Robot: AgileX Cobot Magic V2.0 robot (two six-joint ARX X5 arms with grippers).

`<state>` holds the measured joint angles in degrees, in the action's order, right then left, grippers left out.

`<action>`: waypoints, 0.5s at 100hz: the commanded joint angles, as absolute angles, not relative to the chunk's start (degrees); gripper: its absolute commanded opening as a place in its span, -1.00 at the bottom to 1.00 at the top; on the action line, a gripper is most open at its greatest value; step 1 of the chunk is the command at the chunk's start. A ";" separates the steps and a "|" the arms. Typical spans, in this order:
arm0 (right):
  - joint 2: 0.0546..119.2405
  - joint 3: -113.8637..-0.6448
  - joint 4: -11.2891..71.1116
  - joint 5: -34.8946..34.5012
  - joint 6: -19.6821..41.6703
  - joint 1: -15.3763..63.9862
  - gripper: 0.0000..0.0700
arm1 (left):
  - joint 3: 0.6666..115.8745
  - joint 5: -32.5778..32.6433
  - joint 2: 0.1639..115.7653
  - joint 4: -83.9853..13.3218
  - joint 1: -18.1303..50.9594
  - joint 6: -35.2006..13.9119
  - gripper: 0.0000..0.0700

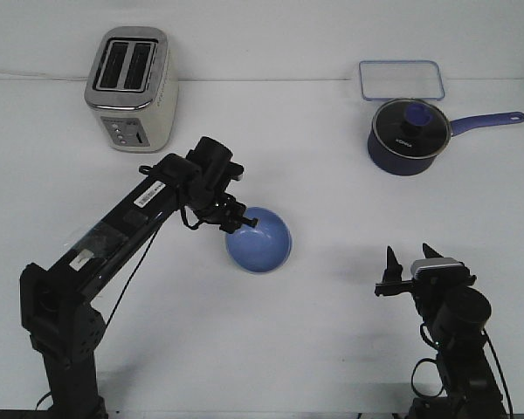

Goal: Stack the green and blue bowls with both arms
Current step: 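Lower the blue bowl onto the green bowl and open the left gripper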

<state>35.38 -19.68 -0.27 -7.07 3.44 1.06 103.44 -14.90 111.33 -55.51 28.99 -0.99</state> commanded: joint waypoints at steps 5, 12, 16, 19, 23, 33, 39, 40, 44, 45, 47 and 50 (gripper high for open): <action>35.64 -19.68 -0.86 -7.05 4.10 1.10 0.40 | 104.51 -15.03 112.55 -55.40 29.32 -1.10 -0.34; 35.64 -19.68 -0.86 -7.05 4.10 1.10 0.40 | 104.51 -15.03 112.55 -55.42 29.21 -1.13 0.07; 35.64 -19.68 -0.86 -7.05 4.10 1.10 0.40 | 104.51 -15.03 112.55 -55.44 29.06 -1.13 0.28; 35.64 -19.68 -0.86 -7.05 4.10 1.10 0.40 | 104.51 -15.03 112.55 -55.44 28.86 -1.13 0.40; 35.64 -19.68 -0.86 -7.05 4.12 1.10 0.40 | 104.53 -15.03 112.53 -55.42 28.60 -1.13 0.51; 35.64 -19.68 -0.86 -7.05 4.10 1.10 0.40 | 104.84 -15.03 112.40 -55.57 27.75 -1.08 0.69; 35.64 -19.68 -0.86 -7.07 4.10 1.10 0.40 | 105.16 -15.03 111.98 -55.46 26.96 -1.08 0.69; 35.64 -19.68 -0.86 -7.05 4.12 1.10 0.40 | 105.21 -15.03 111.92 -55.44 26.83 -1.08 0.69; 35.64 -19.68 -0.86 -7.07 4.10 1.10 0.40 | 105.49 -15.03 111.48 -55.31 26.28 -1.10 0.69; 35.64 -19.68 -0.86 -7.05 4.10 1.10 0.40 | 105.54 -15.03 111.28 -55.24 26.13 -1.10 0.69; 35.64 -19.68 -0.86 -7.05 4.12 1.10 0.40 | 105.54 -15.03 110.89 -55.13 25.80 -1.10 0.69; 35.64 -19.68 -0.86 -7.05 4.12 1.10 0.40 | 105.56 -15.03 110.26 -54.81 25.28 -1.13 0.69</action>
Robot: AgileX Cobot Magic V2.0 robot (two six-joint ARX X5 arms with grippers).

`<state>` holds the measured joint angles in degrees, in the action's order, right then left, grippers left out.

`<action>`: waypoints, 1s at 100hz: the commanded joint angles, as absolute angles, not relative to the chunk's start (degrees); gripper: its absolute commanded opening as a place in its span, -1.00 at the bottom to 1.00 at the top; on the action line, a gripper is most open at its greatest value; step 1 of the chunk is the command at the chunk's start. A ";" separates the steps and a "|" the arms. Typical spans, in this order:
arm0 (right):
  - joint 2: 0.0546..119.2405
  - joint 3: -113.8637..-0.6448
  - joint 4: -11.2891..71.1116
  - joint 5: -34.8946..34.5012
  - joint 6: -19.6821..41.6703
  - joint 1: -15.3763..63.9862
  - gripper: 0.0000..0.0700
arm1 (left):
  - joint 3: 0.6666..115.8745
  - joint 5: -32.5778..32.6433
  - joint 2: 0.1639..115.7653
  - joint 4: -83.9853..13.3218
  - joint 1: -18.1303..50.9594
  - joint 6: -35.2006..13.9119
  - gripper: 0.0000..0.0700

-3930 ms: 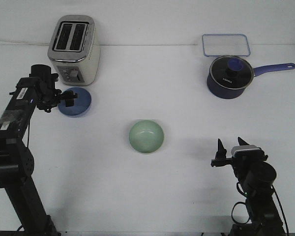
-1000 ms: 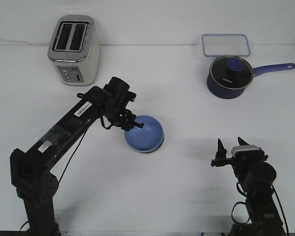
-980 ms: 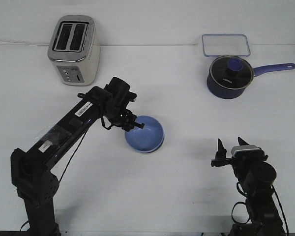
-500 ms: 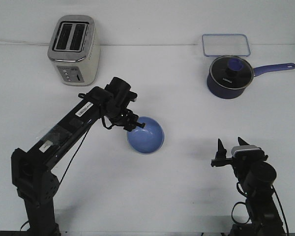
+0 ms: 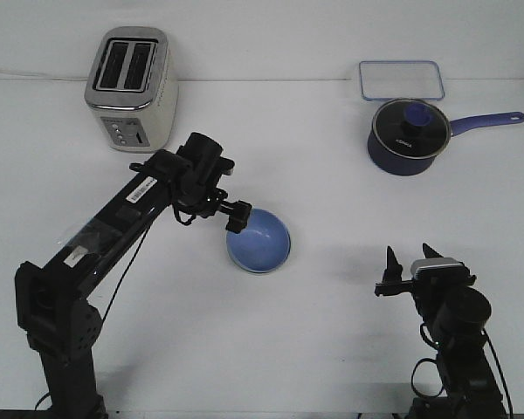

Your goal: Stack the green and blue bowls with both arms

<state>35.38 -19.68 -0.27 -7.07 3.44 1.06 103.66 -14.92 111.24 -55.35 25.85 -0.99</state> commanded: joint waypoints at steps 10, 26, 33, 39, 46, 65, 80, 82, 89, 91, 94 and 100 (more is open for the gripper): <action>35.64 -19.68 -0.86 -7.05 4.10 1.10 0.40 | 105.54 -15.03 107.61 -54.41 23.44 -1.10 0.68; 35.64 -19.68 -0.86 -7.05 4.10 1.10 0.40 | 105.54 -14.61 102.96 -54.78 20.29 0.12 0.67; 35.64 -19.68 -0.86 -7.05 4.10 1.10 0.40 | 105.49 -14.26 100.97 -54.78 18.65 0.56 0.67; 35.64 -19.68 -0.86 -7.05 4.10 1.10 0.40 | 105.43 -13.76 99.26 -54.46 17.17 0.62 0.67; 35.64 -19.68 -0.86 -7.05 4.10 1.10 0.40 | 105.27 -13.47 97.17 -54.39 15.51 0.64 0.67; 35.64 -19.68 -0.86 -7.05 4.08 1.10 0.40 | 101.97 -11.29 90.54 -53.39 11.84 0.82 0.67; 35.64 -19.68 -0.86 -7.05 4.10 1.10 0.40 | 94.43 -10.26 83.44 -49.80 9.39 0.62 0.67; 35.64 -19.68 -0.86 -7.05 4.10 1.10 0.40 | 93.12 -10.26 82.35 -49.08 9.06 0.60 0.67; 35.64 -19.68 -0.86 -7.05 4.10 1.10 0.40 | 88.40 -10.26 78.56 -46.00 8.08 0.47 0.67; 35.64 -19.68 -0.86 -7.05 4.10 1.10 0.40 | 86.94 -10.26 77.45 -44.88 7.79 0.43 0.67; 35.64 -19.68 -0.86 -7.05 4.10 1.10 0.40 | 84.71 -10.26 75.72 -43.22 7.44 0.34 0.67; 35.64 -19.68 -0.86 -7.05 4.10 1.10 0.40 | 80.07 -10.24 72.18 -39.70 6.79 -0.12 0.67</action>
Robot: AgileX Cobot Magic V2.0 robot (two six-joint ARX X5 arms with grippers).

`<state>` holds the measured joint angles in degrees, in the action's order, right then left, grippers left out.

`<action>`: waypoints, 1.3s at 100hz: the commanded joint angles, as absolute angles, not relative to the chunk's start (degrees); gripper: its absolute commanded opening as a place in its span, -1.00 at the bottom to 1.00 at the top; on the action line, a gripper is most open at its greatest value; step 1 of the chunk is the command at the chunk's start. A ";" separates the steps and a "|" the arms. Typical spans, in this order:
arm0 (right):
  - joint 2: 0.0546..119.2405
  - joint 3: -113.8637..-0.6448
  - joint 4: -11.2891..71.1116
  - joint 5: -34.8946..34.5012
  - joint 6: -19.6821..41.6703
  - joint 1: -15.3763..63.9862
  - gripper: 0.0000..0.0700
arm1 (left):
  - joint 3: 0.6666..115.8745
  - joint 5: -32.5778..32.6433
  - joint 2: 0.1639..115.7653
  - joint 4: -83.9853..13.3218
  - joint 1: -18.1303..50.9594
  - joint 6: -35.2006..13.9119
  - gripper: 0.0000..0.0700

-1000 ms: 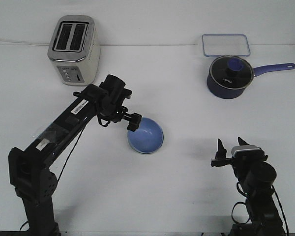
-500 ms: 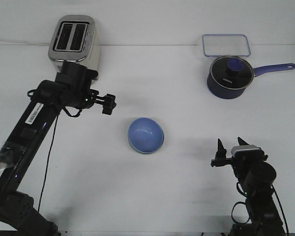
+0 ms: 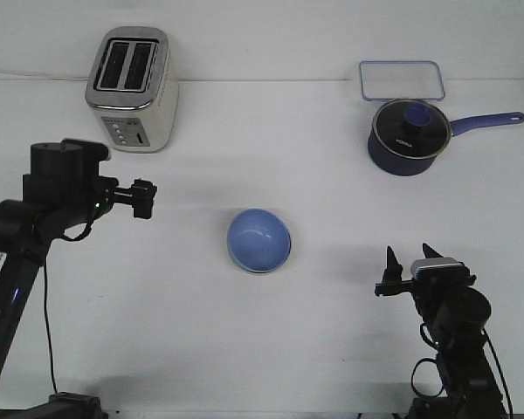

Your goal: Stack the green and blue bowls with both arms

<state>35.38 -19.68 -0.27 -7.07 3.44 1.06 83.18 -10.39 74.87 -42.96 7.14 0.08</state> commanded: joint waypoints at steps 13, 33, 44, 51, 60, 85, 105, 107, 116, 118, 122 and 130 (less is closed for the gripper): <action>35.64 -19.68 -0.86 -7.05 4.10 1.10 0.40 | 69.89 -9.85 64.53 -31.73 5.45 -0.78 0.67; 35.64 -19.68 -0.86 -7.05 4.10 1.10 0.40 | 55.31 -8.08 53.63 -19.92 4.86 -1.67 0.67; 35.64 -19.68 -0.86 -7.05 4.10 1.10 0.40 | 48.14 -8.01 48.56 -14.72 4.86 -1.76 0.67; 35.64 -19.68 -0.86 -7.05 4.10 1.10 0.40 | 43.81 -7.97 45.93 -11.22 4.89 -1.65 0.67; 35.64 -19.68 -0.86 -7.05 4.10 1.10 0.40 | 37.98 -7.94 42.85 -5.43 4.89 -2.04 0.67; 35.64 -19.68 -0.86 -7.05 4.10 1.10 0.40 | 27.51 -7.94 37.58 4.43 4.89 -5.04 0.67; 35.64 -19.68 -0.86 -7.05 4.10 1.10 0.40 | 26.94 -7.16 37.41 7.22 4.89 -4.80 0.67; 35.64 -19.68 -0.86 -7.05 4.10 1.10 0.40 | 26.94 -7.05 37.41 7.22 4.89 -4.82 0.67; 35.64 -19.68 -0.86 -7.05 4.10 1.10 0.40 | 26.94 -7.03 37.39 7.20 4.89 -5.26 0.67; 35.64 -19.68 -0.86 -7.05 4.10 1.10 0.40 | 26.94 -7.03 37.39 7.18 4.89 -5.39 0.67; 35.64 -19.68 -0.86 -7.05 4.10 1.10 0.40 | 26.94 -7.03 37.39 7.11 4.89 -5.58 0.67; 35.64 -19.68 -0.86 -7.05 4.10 1.10 0.40 | 26.94 -7.05 37.36 7.11 4.89 -5.61 0.67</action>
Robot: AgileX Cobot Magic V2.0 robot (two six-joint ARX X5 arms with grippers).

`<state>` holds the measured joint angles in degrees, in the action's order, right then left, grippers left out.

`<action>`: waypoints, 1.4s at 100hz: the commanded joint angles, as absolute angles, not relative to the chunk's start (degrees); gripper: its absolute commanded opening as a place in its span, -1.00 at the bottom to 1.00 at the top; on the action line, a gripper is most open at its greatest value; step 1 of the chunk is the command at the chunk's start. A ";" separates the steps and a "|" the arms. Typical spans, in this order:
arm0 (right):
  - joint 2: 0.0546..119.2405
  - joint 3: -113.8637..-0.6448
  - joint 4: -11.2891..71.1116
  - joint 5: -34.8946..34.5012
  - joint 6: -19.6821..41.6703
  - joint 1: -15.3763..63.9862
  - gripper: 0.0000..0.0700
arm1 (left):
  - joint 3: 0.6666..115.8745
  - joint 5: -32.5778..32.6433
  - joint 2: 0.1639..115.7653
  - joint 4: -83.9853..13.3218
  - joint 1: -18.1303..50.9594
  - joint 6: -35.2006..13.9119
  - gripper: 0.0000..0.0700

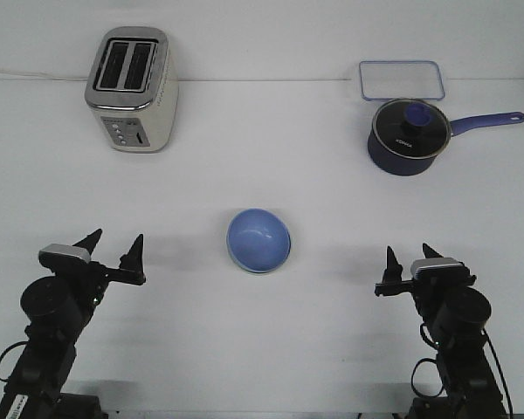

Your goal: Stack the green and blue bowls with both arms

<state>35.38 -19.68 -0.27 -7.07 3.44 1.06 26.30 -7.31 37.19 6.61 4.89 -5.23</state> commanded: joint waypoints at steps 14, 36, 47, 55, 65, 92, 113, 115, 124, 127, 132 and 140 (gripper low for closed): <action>35.64 -19.68 -0.86 -7.05 4.10 1.10 0.39 | 26.94 -7.05 37.36 7.14 4.89 -5.58 0.67; 35.64 -19.68 -0.86 -7.05 4.10 1.10 -0.37 | 26.94 -7.03 37.36 7.11 4.89 -5.58 -0.36; 35.64 -19.68 -0.86 -7.05 4.10 1.10 -0.84 | 26.94 -7.05 37.36 7.11 4.89 -5.61 -0.96; 35.64 -19.68 -0.86 -7.07 4.10 1.10 -0.98 | 26.94 -7.05 37.36 7.11 4.89 -5.61 -0.98; 35.64 -19.68 -0.86 -7.05 4.10 1.10 -0.98 | 26.94 -7.05 37.36 7.09 4.89 -5.61 -0.98; 35.64 -19.68 -0.86 -7.05 4.10 1.10 -0.98 | 26.94 -7.05 37.36 7.11 4.89 -5.61 -0.98; 35.64 -19.68 -0.86 -7.05 4.10 1.10 -0.98 | 26.94 -7.05 37.36 7.20 4.89 -5.61 -0.97; 35.64 -19.68 -0.86 -7.05 4.10 1.10 -0.98 | 26.94 -7.05 37.36 7.20 4.89 -5.61 -0.97; 35.64 -19.68 -0.86 -7.05 4.10 1.10 -0.98 | 26.94 -7.05 37.36 7.20 4.89 -5.61 -0.97; 35.64 -19.68 -0.86 -7.05 4.10 1.10 -0.98 | 26.94 -7.05 37.36 7.20 4.89 -5.61 -0.97; 35.64 -19.68 -0.86 -7.05 4.10 1.10 -0.98 | 26.94 -7.05 37.36 7.20 4.89 -5.61 -0.97; 35.64 -19.68 -0.86 -7.05 4.10 1.10 -0.98 | 26.94 -7.05 37.36 7.20 4.89 -5.61 -0.97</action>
<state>35.38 -19.68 -0.30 -7.07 3.44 1.06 26.30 -7.29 37.19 6.63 4.89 -5.50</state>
